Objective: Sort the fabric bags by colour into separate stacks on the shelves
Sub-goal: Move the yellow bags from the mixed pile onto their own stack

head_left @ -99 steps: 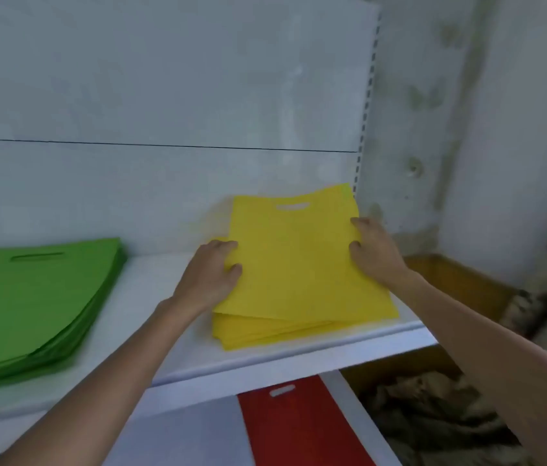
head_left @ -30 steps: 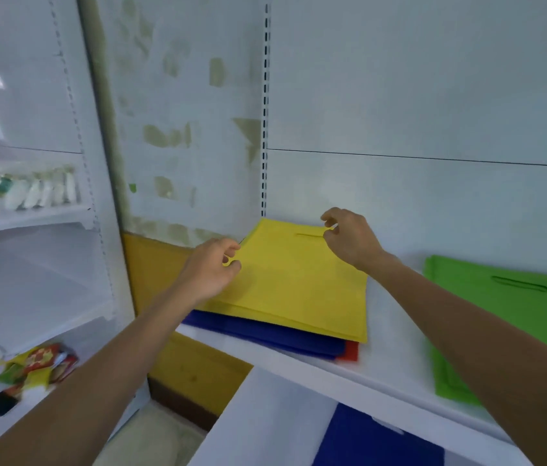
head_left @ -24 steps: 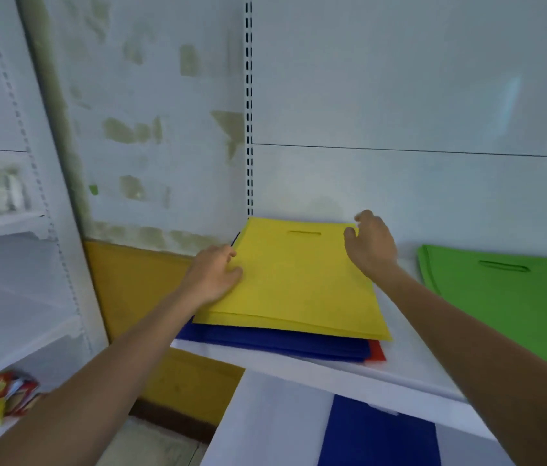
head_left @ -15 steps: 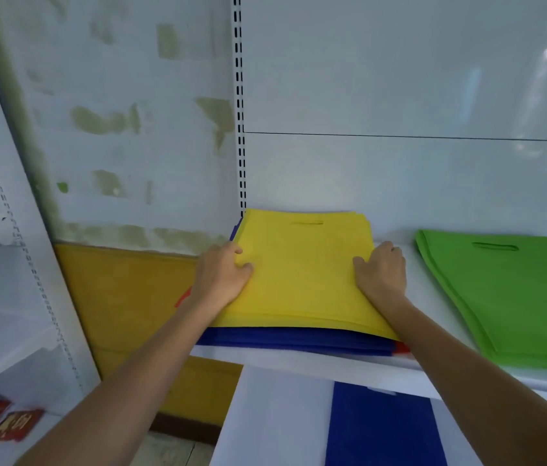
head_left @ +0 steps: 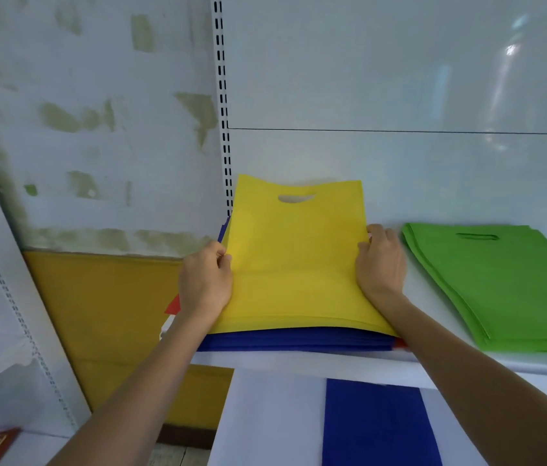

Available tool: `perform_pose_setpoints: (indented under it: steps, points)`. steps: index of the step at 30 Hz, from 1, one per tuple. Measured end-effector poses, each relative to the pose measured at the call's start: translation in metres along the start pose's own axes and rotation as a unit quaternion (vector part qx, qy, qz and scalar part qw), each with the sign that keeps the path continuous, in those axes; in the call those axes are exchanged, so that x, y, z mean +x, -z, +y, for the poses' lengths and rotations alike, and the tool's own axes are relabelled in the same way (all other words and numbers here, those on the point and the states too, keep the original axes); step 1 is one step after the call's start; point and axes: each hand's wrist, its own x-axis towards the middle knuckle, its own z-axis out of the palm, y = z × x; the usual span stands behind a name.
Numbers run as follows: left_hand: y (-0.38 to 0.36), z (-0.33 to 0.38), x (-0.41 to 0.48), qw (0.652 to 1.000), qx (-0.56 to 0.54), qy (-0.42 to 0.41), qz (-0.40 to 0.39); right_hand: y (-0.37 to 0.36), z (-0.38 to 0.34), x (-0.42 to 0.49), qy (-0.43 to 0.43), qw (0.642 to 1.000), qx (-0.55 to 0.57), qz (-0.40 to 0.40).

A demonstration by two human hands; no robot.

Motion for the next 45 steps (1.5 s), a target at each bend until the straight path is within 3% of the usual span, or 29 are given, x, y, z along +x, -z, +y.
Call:
perform_pose_setpoints:
  steps: [3,7,13,21,31,41,45]
  points:
    - [0.004,0.004,-0.003,0.998,0.038,-0.029,0.036,0.000,-0.001,0.000,0.018,0.999,-0.020,0.030]
    - [0.010,0.008,-0.003,0.990,0.099,-0.089,0.048,0.013,-0.007,0.000,0.031,0.999,0.002,-0.009]
    - [0.014,0.054,0.002,0.986,0.020,-0.164,0.031,0.090,0.011,0.029,0.078,0.996,0.039,0.031]
    - [-0.068,0.224,-0.068,0.960,-0.106,-0.231,-0.116,0.244,0.167,0.032,0.015,0.996,-0.042,0.083]
    - [-0.178,0.432,-0.245,0.874,-0.237,-0.319,-0.280,0.453,0.379,-0.038,-0.176,0.962,-0.159,0.133]
    - [-0.252,0.544,-0.286,0.819,-0.244,-0.368,-0.366,0.506,0.486,-0.021,-0.245,0.943,-0.165,0.151]
    - [-0.283,0.577,-0.280,0.819,-0.235,-0.363,-0.378,0.514,0.516,0.000,-0.246,0.944,-0.159,0.151]
